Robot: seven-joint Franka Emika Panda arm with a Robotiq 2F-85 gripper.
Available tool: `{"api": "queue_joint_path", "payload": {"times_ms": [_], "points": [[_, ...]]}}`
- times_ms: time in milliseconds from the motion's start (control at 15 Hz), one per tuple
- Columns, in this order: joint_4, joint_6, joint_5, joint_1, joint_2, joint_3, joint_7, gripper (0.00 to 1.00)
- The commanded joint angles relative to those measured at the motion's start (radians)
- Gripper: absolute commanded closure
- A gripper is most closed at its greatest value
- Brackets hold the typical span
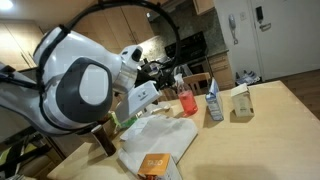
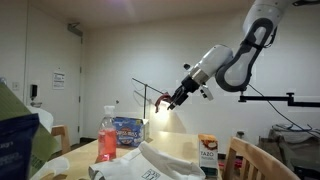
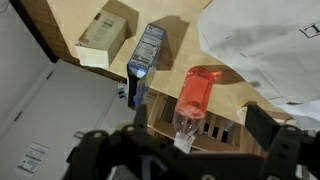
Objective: Move the blue box forward then move the beige box forward then move the white box forward then move the white bag to the right and put it upright
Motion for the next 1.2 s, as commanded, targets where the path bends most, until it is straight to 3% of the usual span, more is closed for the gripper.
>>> {"api": "queue_joint_path", "payload": {"times_ms": [0,200,400,1133], "points": [[-0.007,-0.042,-0.055,-0.004,0.04,0.038,-0.004,0.0],[0.019,-0.092,-0.17,-0.094,0.138,0.165,0.003,0.0],[0.031,-0.148,-0.193,-0.134,0.183,0.214,-0.016,0.0],[-0.043,-0.291,-0.21,-0.202,0.11,0.215,-0.086,0.0]]}}
